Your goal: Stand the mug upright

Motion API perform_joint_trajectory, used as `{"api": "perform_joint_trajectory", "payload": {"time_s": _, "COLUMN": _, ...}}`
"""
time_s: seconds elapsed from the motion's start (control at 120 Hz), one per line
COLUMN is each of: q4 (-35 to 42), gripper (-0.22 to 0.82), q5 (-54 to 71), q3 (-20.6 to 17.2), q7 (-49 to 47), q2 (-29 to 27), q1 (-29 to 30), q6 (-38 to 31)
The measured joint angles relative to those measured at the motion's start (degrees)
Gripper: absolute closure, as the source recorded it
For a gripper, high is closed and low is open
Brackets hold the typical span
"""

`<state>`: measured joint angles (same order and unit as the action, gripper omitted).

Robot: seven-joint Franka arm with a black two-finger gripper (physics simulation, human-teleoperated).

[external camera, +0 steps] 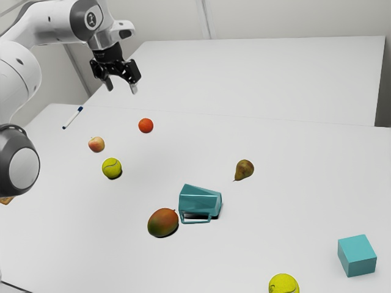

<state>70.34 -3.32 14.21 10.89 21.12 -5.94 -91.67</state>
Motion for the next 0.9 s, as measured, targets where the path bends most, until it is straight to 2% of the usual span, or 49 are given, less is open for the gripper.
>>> {"api": "perform_joint_trajectory", "payload": {"time_s": 0.158, "q4": 0.3, "gripper": 0.0, "q5": -0.2, "q3": 0.1, "q7": 0.3, "q2": -0.7, "q1": 0.0, "q6": 0.0}}
{"api": "perform_joint_trajectory", "payload": {"time_s": 0.242, "q4": 3.3, "gripper": 0.0, "q5": -2.1, "q3": 0.2, "q7": 0.3, "q2": -2.9, "q1": -0.7, "q6": 0.1}}
{"api": "perform_joint_trajectory", "payload": {"time_s": 0.392, "q4": 22.8, "gripper": 0.0, "q5": -4.7, "q3": 0.4, "q7": -0.9, "q2": -13.5, "q1": -1.7, "q6": -4.7}}
{"api": "perform_joint_trajectory", "payload": {"time_s": 0.483, "q4": 31.4, "gripper": 0.0, "q5": -6.2, "q3": 0.3, "q7": -1.5, "q2": -18.4, "q1": -1.6, "q6": -8.2}}
{"api": "perform_joint_trajectory", "payload": {"time_s": 0.725, "q4": 45.6, "gripper": 0.0, "q5": -10.4, "q3": 0.1, "q7": -2.1, "q2": -26.8, "q1": -1.8, "q6": -15.3}}
{"api": "perform_joint_trajectory", "payload": {"time_s": 0.9, "q4": 53.1, "gripper": 0.0, "q5": -17.0, "q3": 0.0, "q7": -0.4, "q2": -28.2, "q1": -3.8, "q6": -18.6}}
